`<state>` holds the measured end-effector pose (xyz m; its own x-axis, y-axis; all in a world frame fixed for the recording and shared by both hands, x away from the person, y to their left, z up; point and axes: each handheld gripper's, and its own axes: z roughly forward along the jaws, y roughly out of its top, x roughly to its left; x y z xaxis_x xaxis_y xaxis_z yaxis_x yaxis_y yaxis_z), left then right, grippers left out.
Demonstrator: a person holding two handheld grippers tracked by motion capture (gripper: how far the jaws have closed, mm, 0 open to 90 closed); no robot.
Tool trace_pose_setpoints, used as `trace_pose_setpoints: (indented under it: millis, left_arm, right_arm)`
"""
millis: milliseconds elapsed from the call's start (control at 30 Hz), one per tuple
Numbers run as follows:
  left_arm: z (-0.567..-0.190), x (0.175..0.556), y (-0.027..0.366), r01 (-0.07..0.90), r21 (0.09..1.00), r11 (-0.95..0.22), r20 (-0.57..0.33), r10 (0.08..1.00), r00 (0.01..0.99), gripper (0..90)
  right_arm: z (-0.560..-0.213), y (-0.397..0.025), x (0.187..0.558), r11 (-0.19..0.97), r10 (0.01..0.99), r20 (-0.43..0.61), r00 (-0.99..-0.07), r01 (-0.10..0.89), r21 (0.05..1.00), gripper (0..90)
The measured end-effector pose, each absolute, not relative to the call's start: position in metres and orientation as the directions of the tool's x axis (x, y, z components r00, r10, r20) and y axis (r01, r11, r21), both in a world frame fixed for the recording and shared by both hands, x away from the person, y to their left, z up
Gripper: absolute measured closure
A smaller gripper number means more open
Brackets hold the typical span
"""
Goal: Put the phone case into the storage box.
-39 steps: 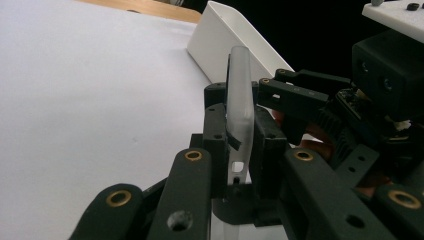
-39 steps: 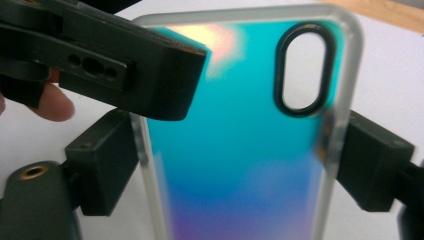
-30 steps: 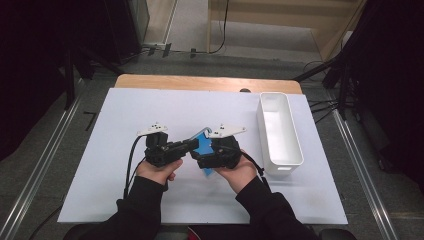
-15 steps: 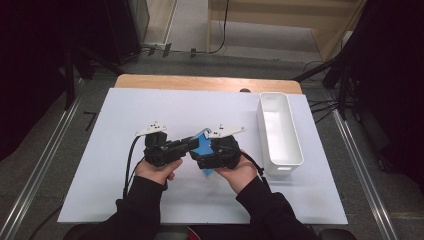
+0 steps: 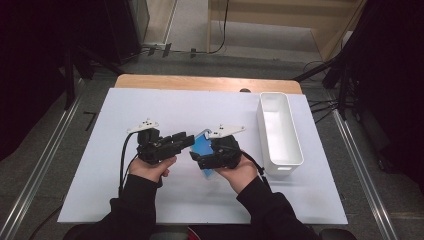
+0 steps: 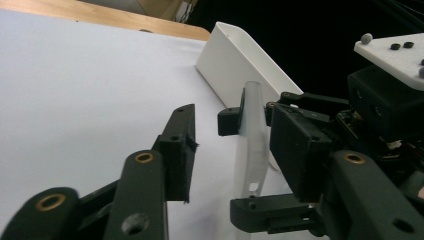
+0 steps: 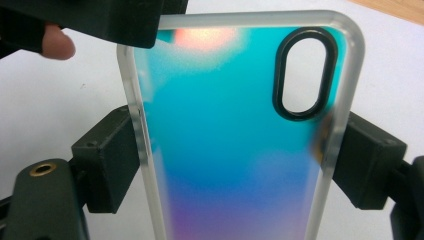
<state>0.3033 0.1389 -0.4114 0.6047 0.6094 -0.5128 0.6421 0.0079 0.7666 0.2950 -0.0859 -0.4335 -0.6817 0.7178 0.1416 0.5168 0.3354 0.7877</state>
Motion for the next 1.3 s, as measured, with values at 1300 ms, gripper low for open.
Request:
trace_pose_setpoints:
  millis: [1300]
  left_arm:
    - [-0.423,0.321,0.161,0.650,0.750,-0.123,-0.468,0.596,0.652,34.9]
  right_arm:
    - [-0.426,-0.102,0.299,0.334,0.694,0.155,-0.703,0.505,0.796,15.1]
